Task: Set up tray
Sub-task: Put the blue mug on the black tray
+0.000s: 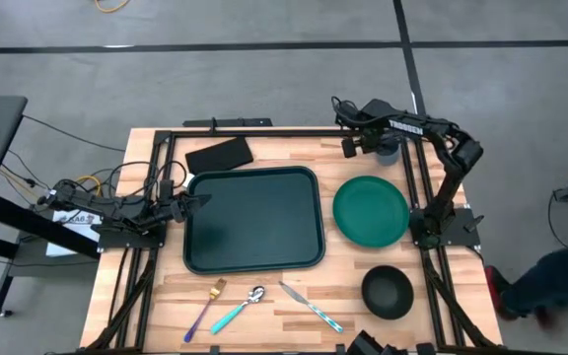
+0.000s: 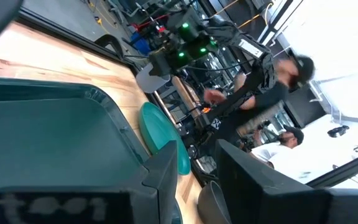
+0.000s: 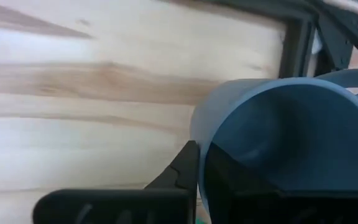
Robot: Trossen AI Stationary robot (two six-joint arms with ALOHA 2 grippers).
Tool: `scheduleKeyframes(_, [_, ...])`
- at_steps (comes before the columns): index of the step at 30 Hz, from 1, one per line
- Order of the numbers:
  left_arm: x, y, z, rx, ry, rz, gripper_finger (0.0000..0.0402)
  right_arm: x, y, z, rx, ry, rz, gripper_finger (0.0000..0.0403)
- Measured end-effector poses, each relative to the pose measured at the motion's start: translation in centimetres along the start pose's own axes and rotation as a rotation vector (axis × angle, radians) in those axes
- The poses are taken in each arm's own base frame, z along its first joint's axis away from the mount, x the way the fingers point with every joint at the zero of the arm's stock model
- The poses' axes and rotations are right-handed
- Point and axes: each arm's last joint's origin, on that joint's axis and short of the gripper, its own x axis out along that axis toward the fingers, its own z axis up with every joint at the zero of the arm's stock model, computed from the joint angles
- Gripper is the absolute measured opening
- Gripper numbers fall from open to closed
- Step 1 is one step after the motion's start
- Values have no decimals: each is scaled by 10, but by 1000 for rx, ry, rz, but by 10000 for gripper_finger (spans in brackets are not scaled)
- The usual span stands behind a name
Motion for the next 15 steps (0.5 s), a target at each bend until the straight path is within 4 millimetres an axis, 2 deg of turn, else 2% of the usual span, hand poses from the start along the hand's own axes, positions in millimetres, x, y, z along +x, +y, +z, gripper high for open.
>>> scheduleKeyframes(7, [0, 0, 0, 33, -4, 3, 98, -68, 5, -11, -50, -115, 268, 3])
scheduleKeyframes(12, [0, 0, 0, 59, -4, 3, 98, -117, 30, -30, -153, -222, 467, 2])
scheduleKeyframes(15, [0, 0, 0, 75, -4, 4, 98, -137, 53, -41, -218, -295, 551, 2])
